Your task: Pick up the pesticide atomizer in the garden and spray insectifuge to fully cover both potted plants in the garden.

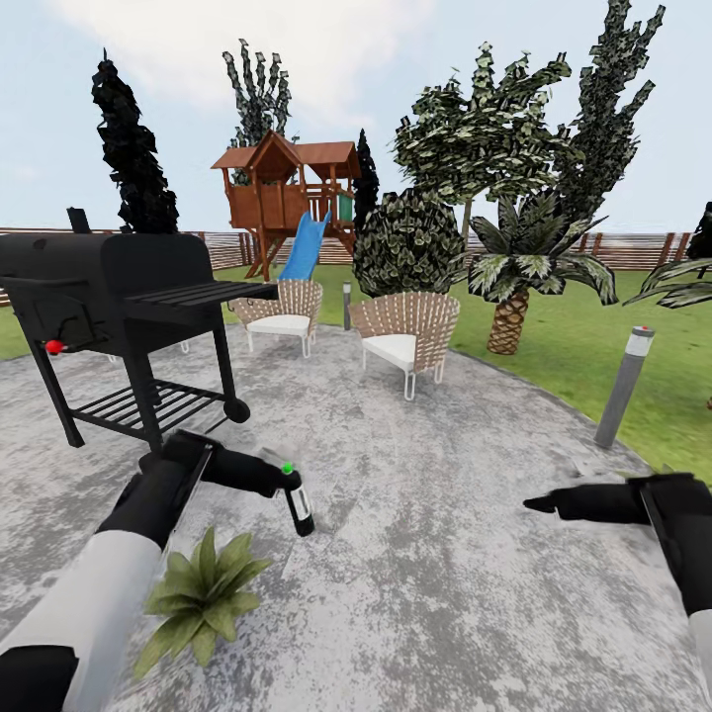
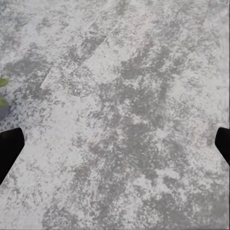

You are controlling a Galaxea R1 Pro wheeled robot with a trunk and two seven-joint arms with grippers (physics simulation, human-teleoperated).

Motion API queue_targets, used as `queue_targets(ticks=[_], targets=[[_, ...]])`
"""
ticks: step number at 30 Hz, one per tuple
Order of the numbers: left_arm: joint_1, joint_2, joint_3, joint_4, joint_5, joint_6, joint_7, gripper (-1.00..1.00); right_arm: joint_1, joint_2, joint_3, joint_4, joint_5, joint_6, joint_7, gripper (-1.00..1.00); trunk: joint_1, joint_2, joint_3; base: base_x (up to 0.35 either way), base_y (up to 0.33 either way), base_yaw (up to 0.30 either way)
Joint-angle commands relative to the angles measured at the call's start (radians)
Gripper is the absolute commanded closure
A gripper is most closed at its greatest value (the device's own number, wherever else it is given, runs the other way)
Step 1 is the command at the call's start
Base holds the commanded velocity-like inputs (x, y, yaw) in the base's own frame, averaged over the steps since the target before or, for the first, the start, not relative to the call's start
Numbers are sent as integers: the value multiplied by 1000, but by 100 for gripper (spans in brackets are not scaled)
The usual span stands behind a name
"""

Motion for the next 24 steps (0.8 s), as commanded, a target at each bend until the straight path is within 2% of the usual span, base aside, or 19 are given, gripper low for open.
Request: queue_targets(ticks=[1, 3, 5, 6, 7, 8, 10, 11, 13, 17, 18, 20, 24], targets=[[-1, 14, 0, -3, -5, 32, -8, 100, -1, 2, -10, -1, 10, 0, -18, -100, 0, -1, -1, 0, 0, 0], [-1, 34, 0, -5, -5, 71, -8, 100, -1, 3, -21, 1, 10, -3, -58, -100, 0, -1, -1, 0, 0, 0], [-1, 61, 0, -8, -5, 114, -10, 100, -1, 4, -50, 14, 10, -5, -123, -100, 0, -1, -1, 0, 0, 0], [-1, 73, 0, -10, -5, 127, -10, 100, -1, 4, -78, 33, 10, -6, -162, -100, 0, -1, -1, 0, 0, 0], [-1, 95, 0, -16, -5, 145, -11, 100, -1, 5, -158, 81, 10, -6, -254, -100, 0, -1, -1, 0, 0, 0], [-1, 107, 0, -18, -5, 153, -11, 100, -1, 6, -197, 107, 9, -7, -303, -100, 0, -1, -1, 0, 0, 0], [-2, 126, 0, -20, -5, 163, -12, 100, -1, 7, -235, 144, 9, -8, -362, -100, 0, -1, -1, 0, 0, 0], [-4, 148, 0, -20, -6, 169, -13, 100, -1, 9, -255, 167, 9, -8, -394, -100, 0, -1, -1, 0, 0, 0], [-4, 170, 0, -21, -9, 174, -14, 100, -1, 9, -266, 179, 8, -8, -409, -100, 0, -1, -1, 0, 0, 0], [-5, 237, -2, -14, -18, 179, -19, 100, -1, 10, -275, 191, 8, -8, -420, -100, 0, -1, -1, 0, 0, 0], [-5, 265, -3, -6, -19, 179, -23, 100, -1, 10, -277, 194, 8, -8, -422, -100, 0, -1, -1, 0, 0, 0], [-5, 287, -4, 13, -20, 180, -31, 100, -1, 10, -277, 195, 8, -8, -423, -100, 0, -1, -1, 0, 0, 0], [-5, 355, -6, 104, -22, 179, -57, 100, -1, 10, -276, 196, 11, -8, -424, -100, 0, -1, -1, 0, 0, 0]])
